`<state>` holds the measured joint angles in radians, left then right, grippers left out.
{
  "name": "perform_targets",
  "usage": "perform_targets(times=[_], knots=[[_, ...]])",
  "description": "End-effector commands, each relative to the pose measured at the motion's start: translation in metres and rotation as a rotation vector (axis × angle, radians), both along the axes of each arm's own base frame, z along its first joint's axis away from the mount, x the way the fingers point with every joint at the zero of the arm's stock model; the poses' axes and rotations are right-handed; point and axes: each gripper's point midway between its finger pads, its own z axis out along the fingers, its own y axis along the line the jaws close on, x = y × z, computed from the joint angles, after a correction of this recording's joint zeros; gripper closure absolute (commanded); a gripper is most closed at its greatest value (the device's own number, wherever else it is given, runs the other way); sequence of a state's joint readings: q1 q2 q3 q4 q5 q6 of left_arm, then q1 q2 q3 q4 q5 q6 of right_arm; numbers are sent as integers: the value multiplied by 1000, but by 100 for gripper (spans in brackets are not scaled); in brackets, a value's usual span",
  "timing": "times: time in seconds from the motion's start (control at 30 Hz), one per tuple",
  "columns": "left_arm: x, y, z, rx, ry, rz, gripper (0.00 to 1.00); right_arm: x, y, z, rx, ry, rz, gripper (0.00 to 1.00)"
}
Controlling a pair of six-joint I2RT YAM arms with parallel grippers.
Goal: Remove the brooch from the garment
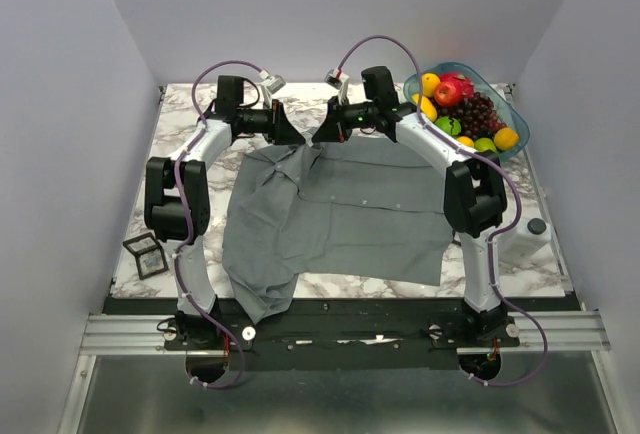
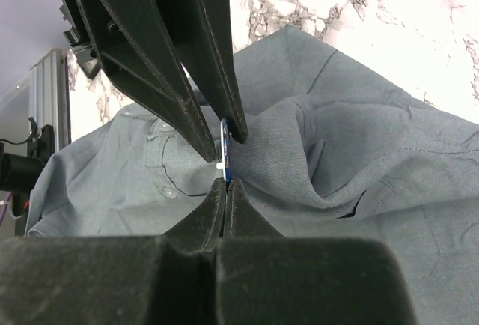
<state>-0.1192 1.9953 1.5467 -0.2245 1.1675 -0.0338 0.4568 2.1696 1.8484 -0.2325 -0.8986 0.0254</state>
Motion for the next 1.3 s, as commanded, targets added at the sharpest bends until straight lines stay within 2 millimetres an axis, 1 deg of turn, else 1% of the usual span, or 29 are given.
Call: perform_targets(times=[0.0,0.2,0.43,0.53,0.73,0.83,0.97,1.2,1.27], knots=[[1,-5,8,-37,-7,-39,68,5,0,-2,-2,-4,0,99],[0,-8,7,-34,3,-41,67,5,0,0,-2,-7,-5,99],[3,-9,3,-19,4,-28,69,5,0,-3,-7,-3,-10,100],[2,-11,2,-15,4,-31,68,5,-1,-5,-10,2,-10,100],[5,-12,0,7,-4,-15,67,5,0,-4,-7,1,-10,99],[13,-10,-5,33,-2,33,68,5,0,-3,-7,0,-9,100],[20,-10,-4,31,1,66,68,5,0,-4,-9,4,-8,100],[37,-8,-3,47,20,161,78,2,2,-2,-10,-4,5,100],[43,-6,-5,65,31,206,79,2,3,-2,-12,-1,5,100]])
